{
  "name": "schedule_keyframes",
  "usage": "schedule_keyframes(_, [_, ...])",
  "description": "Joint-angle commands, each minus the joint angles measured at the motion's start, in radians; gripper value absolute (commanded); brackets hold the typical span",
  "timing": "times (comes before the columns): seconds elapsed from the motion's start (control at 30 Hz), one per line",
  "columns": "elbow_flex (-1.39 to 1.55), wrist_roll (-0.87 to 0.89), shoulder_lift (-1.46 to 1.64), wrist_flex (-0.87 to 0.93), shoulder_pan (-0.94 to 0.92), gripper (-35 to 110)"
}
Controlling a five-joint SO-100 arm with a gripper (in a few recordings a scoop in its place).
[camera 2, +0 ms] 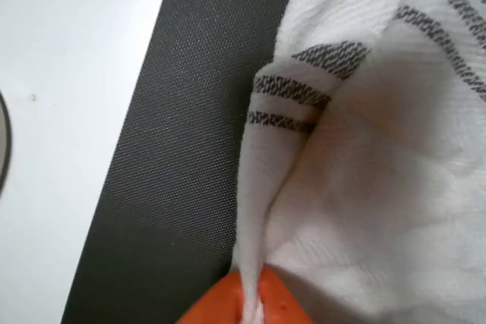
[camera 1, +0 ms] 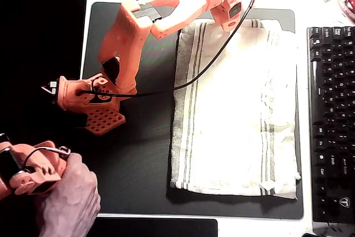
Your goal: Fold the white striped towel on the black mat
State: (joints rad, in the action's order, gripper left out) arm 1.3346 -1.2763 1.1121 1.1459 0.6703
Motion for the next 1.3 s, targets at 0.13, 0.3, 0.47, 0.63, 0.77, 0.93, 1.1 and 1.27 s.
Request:
schedule_keyframes(0.13, [0.005,-0.011,0.13,0.028,0.021,0])
schedule_keyframes(0.3, [0.028,-0.014,0.187,0.035,0.018,0])
schedule_keyframes(0.47, [0.04,-0.005,0.25,0.063,0.008,0])
schedule_keyframes(0.63, [0.061,0.0,0.33,0.106,-0.026,0])
schedule_keyframes(0.77, [0.089,-0.014,0.41,0.137,-0.075,0])
schedule_keyframes(0.93, [0.12,-0.034,0.495,0.187,-0.152,0])
schedule_keyframes(1.1, [0.132,-0.06,0.627,0.244,-0.239,0])
schedule_keyframes(1.27, [0.137,-0.1,0.69,0.298,-0.333,0])
